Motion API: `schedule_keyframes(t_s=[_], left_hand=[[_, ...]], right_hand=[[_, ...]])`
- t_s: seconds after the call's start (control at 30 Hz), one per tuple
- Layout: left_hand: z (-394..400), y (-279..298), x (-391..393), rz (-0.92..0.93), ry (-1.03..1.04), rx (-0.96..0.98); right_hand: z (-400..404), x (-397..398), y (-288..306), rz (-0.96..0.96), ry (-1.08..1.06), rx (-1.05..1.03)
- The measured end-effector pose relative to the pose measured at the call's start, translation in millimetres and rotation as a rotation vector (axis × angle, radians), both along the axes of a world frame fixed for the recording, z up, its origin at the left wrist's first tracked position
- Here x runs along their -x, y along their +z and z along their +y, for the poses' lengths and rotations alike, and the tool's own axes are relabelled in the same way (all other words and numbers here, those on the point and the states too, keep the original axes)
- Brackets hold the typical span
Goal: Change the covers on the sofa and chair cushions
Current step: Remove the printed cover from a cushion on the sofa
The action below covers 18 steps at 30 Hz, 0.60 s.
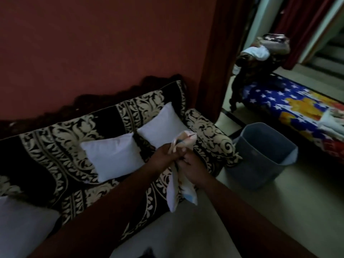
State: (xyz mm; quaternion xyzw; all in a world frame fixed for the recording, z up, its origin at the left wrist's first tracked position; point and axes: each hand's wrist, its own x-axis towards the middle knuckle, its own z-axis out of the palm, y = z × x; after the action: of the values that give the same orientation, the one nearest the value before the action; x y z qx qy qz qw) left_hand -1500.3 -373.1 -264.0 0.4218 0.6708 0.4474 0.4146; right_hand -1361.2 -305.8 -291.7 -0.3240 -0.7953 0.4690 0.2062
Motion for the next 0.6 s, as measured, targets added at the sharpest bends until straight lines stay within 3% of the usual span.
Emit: schedule_keyframes(t_s=[0.17, 0.3, 0.5, 0.6], left_hand=[[97.5, -11.0, -34.9, 0.171, -0.182, -0.026], [180.5, -15.0, -64.8, 0.233, -0.304, -0.066], [297.7, -4.8, -111.1, 0.366, -0.53, -0.114], [350.5, -3.4, -125.6, 0.448, -0.605, -0.146]], right_hand=[[88.8, -67.5, -6.2, -0.023, -0.22, -0.018], [158.7, -119.7, 1.5, -0.11, -0.462, -0.154], [233.0, -193.9, 8.7, -0.825, -0.538, -0.385], [253.6, -233.6, 10.8, -1.024, -0.635, -0.468]])
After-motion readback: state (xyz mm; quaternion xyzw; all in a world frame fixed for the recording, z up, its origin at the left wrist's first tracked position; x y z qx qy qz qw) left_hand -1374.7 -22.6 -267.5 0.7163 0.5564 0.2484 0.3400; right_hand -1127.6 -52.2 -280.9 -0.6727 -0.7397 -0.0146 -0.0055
